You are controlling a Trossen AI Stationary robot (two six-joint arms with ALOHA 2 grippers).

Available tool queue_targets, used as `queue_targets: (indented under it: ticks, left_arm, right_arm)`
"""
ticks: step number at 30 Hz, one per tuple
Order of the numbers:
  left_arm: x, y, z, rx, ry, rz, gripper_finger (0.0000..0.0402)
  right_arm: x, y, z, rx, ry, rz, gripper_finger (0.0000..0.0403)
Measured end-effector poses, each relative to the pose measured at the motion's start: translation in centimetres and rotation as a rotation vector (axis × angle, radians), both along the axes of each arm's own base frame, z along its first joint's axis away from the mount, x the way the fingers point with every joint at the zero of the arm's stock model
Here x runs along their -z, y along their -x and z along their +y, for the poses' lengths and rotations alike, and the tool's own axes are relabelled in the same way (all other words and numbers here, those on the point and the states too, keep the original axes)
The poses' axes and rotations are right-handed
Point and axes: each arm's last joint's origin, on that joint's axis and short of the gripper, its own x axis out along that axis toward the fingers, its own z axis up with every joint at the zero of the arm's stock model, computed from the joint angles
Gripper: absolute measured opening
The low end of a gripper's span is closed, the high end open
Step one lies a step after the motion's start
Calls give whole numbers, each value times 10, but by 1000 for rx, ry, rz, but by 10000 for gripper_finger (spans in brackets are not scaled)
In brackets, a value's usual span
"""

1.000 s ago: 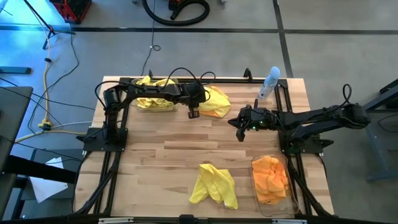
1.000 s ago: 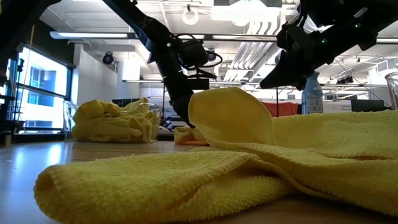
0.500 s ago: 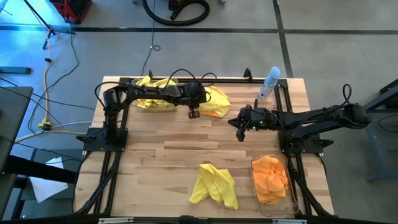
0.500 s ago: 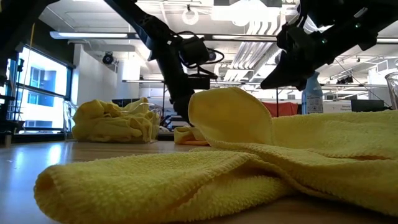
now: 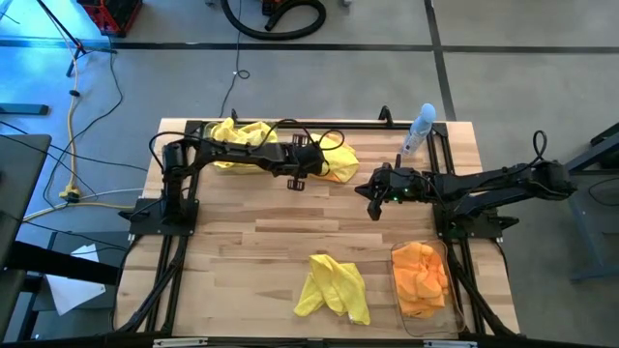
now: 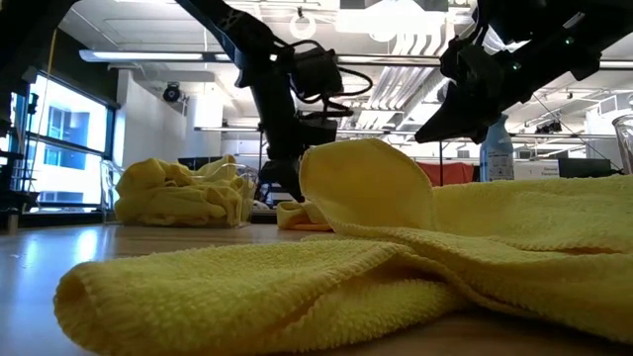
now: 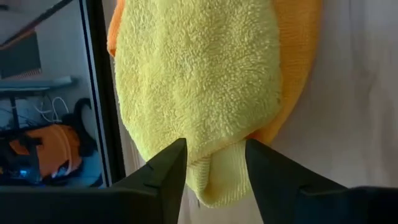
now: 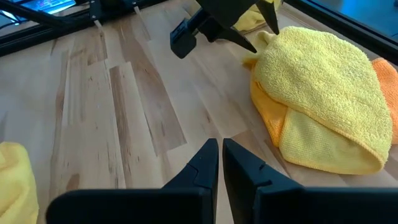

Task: Sort microfiber towel by color & place in baskets
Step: Put the yellow towel into the top transparent bin

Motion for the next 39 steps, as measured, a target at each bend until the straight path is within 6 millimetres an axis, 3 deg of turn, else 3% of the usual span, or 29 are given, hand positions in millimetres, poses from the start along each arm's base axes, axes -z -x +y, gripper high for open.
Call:
queue_targets:
  ticks: [7, 11, 17, 25, 39]
  left_arm:
    - [20, 0, 8, 18, -3, 83, 156]
    - [29, -6, 12, -15, -146, 114, 156]
    - [15, -13, 17, -138, -328, 3, 156]
    - [-1, -24, 15, -79, -158, -150, 155]
    - [8, -15, 11, -80, -34, -69, 42]
  right_arm:
    - [0, 0, 0, 0, 0, 0, 19]
    - [0, 0, 0, 0, 0, 1, 19]
    - [0, 0, 0, -8, 15, 10, 19]
    - [1, 0, 0, -9, 15, 16, 19]
    - [1, 1, 0, -9, 14, 19, 19]
